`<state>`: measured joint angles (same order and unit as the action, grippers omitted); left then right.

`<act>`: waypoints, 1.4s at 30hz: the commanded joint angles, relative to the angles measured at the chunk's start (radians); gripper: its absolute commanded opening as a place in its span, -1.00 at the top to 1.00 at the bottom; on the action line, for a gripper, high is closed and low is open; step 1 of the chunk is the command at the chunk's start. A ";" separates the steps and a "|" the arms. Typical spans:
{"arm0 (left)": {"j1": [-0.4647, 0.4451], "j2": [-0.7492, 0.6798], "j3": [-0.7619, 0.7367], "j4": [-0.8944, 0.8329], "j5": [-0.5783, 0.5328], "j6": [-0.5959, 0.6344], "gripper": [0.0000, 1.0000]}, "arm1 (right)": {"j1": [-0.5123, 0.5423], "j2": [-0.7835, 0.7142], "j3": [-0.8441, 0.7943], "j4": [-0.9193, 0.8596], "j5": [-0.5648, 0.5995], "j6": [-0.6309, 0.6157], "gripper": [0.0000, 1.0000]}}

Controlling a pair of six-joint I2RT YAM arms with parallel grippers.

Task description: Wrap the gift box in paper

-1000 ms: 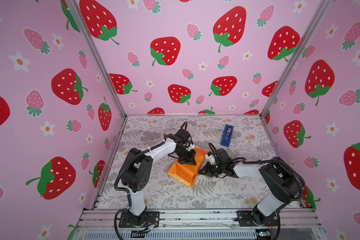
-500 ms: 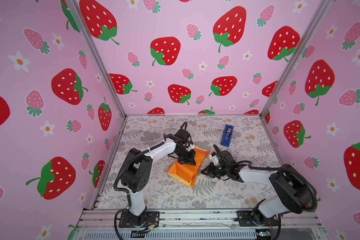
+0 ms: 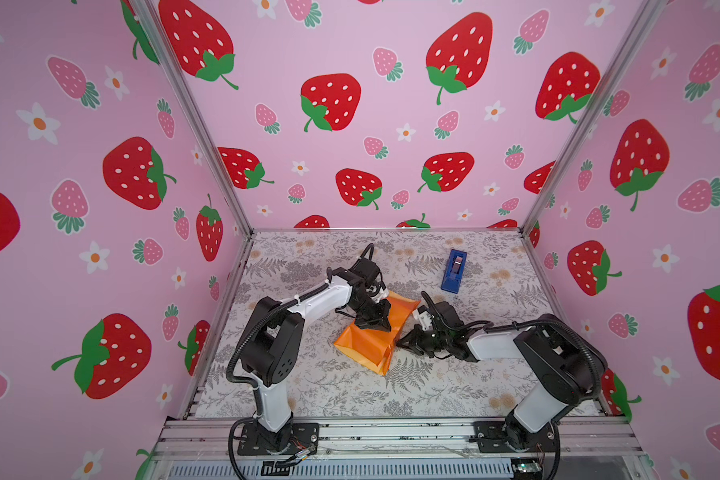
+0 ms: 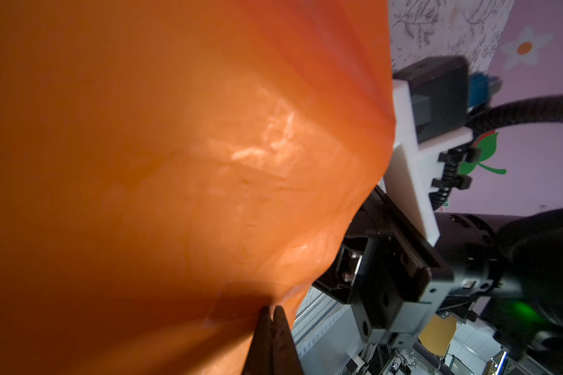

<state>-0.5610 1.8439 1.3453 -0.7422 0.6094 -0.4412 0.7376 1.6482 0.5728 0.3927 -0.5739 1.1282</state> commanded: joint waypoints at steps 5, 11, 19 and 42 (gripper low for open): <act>0.002 -0.059 0.165 -0.121 -0.081 0.035 0.66 | -0.001 -0.158 0.002 -0.221 0.107 -0.055 1.00; 0.071 -0.067 0.245 -0.172 -0.133 0.091 0.26 | -0.002 -0.221 0.037 -0.275 0.114 -0.063 0.72; 0.219 -0.071 0.161 -0.163 -0.111 0.195 -0.06 | -0.024 -0.224 0.104 -0.271 0.084 -0.083 0.52; 0.247 -0.030 -0.056 0.040 0.096 0.126 0.03 | -0.172 0.105 0.323 -0.190 -0.058 -0.166 0.14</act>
<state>-0.2981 1.8366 1.3151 -0.7383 0.6670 -0.2821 0.5865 1.7123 0.8474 0.2008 -0.6056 1.0000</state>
